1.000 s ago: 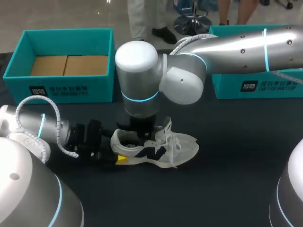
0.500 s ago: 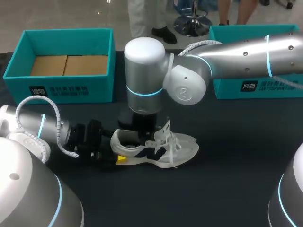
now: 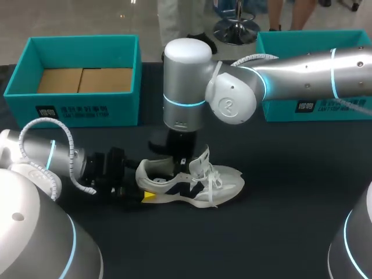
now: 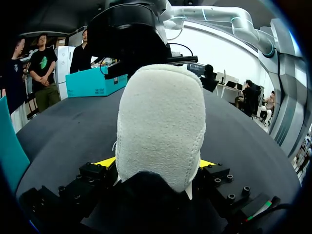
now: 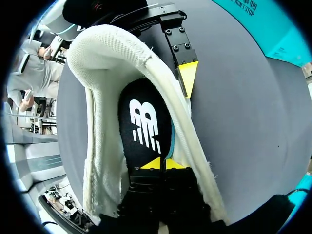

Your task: Take the shoe out of the shoebox, open the shoe tongue, remove and reinsert the insole, then place the shoe into the shoebox

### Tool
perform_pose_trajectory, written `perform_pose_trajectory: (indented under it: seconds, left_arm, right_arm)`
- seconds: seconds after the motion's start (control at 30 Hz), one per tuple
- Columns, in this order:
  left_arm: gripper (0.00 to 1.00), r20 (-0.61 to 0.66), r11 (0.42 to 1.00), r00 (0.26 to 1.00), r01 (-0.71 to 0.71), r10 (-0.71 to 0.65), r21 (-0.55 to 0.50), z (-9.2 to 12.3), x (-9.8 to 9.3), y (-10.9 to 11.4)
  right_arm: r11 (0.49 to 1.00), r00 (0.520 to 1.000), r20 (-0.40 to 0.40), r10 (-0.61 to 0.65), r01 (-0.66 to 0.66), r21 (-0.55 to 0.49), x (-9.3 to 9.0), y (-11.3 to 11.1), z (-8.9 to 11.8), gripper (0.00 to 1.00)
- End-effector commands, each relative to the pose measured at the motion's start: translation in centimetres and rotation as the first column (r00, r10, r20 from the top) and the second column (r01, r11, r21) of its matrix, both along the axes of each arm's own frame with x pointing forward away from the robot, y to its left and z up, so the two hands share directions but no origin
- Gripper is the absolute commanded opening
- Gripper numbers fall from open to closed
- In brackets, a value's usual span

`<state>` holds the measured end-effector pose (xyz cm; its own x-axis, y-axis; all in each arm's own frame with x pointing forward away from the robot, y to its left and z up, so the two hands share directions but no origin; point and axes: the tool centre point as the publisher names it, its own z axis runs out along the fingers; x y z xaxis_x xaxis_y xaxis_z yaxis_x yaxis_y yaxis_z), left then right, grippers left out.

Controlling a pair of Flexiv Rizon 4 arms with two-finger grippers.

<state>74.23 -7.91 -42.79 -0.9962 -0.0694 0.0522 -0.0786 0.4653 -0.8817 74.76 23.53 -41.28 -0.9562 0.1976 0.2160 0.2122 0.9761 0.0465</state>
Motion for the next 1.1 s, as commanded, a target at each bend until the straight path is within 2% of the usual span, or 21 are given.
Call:
perform_pose_trajectory:
  seconds: [0.03, 0.33, 0.63, 0.83, 1.1]
  left_arm:
    - [0.0, 0.0, 1.0, 1.0, -0.002, 0.002, 0.003, -0.1, 0.2, -0.1]
    - [0.0, 0.0, 1.0, 1.0, -0.002, 0.002, 0.003, -0.1, 0.2, -0.1]
    - [0.0, 0.0, 1.0, 1.0, -0.002, 0.002, 0.003, -0.1, 0.2, -0.1]
    - [0.0, 0.0, 1.0, 1.0, -0.002, 0.002, 0.003, -0.1, 0.2, -0.1]
    - [0.0, 0.0, 1.0, 1.0, -0.002, 0.002, 0.003, -0.1, 0.2, -0.1]
  right_arm:
    - [1.0, 1.0, 0.006, 0.001, -0.001, 0.024, -1.0, -0.3, 0.1, 0.0]
    - [1.0, 0.999, 0.05, -0.002, 0.001, 0.018, -1.2, -0.8, 2.9, 0.0]
    - [1.0, 0.995, 0.096, -0.027, 0.026, 0.012, -1.2, -2.3, 4.0, 0.0]
    - [0.997, 0.99, 0.124, -0.064, 0.059, 0.044, -1.5, -3.7, 4.2, 0.0]
    - [0.995, 0.984, 0.175, -0.037, 0.02, 0.097, -0.6, -3.1, 5.8, 0.0]
